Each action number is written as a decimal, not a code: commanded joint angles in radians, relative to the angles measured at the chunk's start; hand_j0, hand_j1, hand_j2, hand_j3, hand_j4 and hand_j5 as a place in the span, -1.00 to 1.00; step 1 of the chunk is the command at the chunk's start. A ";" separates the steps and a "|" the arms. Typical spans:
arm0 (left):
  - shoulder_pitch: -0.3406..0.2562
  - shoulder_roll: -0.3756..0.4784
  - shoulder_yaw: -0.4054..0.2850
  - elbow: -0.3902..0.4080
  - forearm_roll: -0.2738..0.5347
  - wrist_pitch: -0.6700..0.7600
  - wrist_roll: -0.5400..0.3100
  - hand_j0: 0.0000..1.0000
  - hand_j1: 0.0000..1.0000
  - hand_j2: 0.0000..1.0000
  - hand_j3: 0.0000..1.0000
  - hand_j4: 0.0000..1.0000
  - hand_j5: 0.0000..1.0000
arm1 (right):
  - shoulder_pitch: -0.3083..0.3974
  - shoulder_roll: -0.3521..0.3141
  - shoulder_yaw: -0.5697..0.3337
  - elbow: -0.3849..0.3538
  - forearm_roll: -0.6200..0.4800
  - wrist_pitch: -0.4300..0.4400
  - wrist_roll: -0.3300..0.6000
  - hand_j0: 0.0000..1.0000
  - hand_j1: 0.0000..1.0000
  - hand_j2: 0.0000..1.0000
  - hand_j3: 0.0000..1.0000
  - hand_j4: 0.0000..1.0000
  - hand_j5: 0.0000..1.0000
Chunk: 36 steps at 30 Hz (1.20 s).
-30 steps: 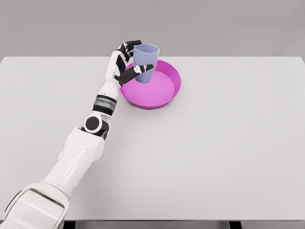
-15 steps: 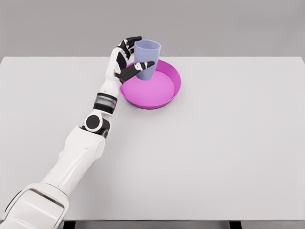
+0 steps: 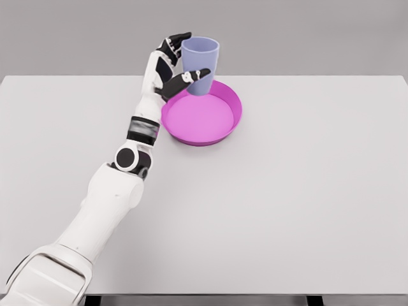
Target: Flip the cup with left arm and place it on the plate
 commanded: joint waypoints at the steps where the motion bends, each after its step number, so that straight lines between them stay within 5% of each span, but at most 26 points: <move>1: 0.000 0.000 0.000 0.008 0.021 0.000 -0.002 0.17 0.17 0.17 0.17 0.17 0.17 | 0.000 0.000 0.000 0.000 0.000 0.000 0.001 1.00 1.00 1.00 1.00 1.00 1.00; 8: 0.002 0.000 -0.001 0.005 0.021 0.000 -0.003 0.24 0.24 0.24 0.24 0.24 0.24 | 0.000 0.000 0.000 0.000 0.000 0.000 0.001 1.00 1.00 1.00 1.00 1.00 1.00; 16: 0.002 0.000 -0.001 -0.006 0.021 0.000 -0.003 0.59 0.59 0.59 0.59 0.59 0.59 | 0.000 0.000 0.000 0.000 0.000 0.000 -0.001 1.00 1.00 1.00 1.00 1.00 1.00; 26: 0.003 0.000 -0.003 -0.006 0.021 0.000 0.000 0.78 0.78 0.78 0.78 0.78 0.78 | 0.002 0.000 0.000 0.000 0.000 0.000 0.001 1.00 1.00 1.00 1.00 1.00 1.00; 36: 0.006 0.000 -0.003 -0.006 0.019 0.000 0.001 0.84 0.84 0.84 0.84 0.84 0.84 | 0.000 0.000 0.000 0.000 0.000 0.000 0.001 1.00 1.00 1.00 1.00 1.00 1.00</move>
